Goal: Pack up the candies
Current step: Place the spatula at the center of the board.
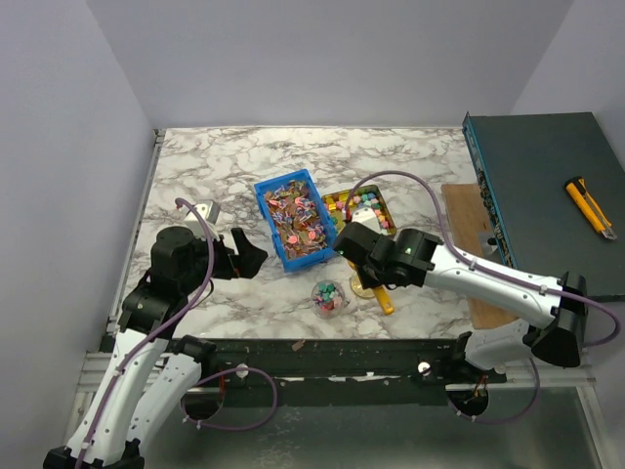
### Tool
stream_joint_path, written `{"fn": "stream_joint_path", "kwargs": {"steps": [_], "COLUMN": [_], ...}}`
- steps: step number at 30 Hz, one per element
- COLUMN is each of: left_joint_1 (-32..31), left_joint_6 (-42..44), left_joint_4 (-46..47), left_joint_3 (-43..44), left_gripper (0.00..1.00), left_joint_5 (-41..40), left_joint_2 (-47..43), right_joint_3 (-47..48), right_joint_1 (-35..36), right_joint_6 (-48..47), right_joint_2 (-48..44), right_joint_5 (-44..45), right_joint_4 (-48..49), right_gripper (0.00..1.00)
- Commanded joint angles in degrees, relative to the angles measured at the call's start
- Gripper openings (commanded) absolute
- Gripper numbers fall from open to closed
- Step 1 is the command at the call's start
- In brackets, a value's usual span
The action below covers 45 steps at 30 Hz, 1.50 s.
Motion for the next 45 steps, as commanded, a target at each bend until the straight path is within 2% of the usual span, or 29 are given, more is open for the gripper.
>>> {"fn": "stream_joint_path", "kwargs": {"steps": [1, 7, 14, 29, 45], "left_joint_1": [-0.18, -0.17, -0.17, -0.16, -0.13], "left_joint_6": [0.48, 0.48, 0.48, 0.57, 0.66], "left_joint_4": [-0.42, -0.40, -0.40, -0.46, -0.51], "left_joint_3": [-0.35, -0.32, -0.30, -0.32, -0.32], "left_gripper": [0.99, 0.99, 0.99, 0.99, 0.99], "left_joint_5": [0.06, -0.01, -0.84, -1.17, -1.32], "left_joint_2": [0.49, 1.10, 1.25, 1.21, 1.49], "right_joint_3": [-5.76, -12.58, -18.03, -29.16, -34.94], "right_joint_1": [-3.60, -8.24, -11.18, -20.02, -31.01], "right_joint_6": [2.15, 3.14, 7.84, 14.00, 11.49], "right_joint_2": [-5.01, -8.41, -8.25, -11.29, -3.66], "right_joint_5": [3.86, 5.79, 10.06, 12.25, 7.54], "right_joint_4": [8.69, 15.24, 18.82, 26.79, 38.29], "right_gripper": [0.01, 0.01, 0.01, 0.01, 0.04]}}
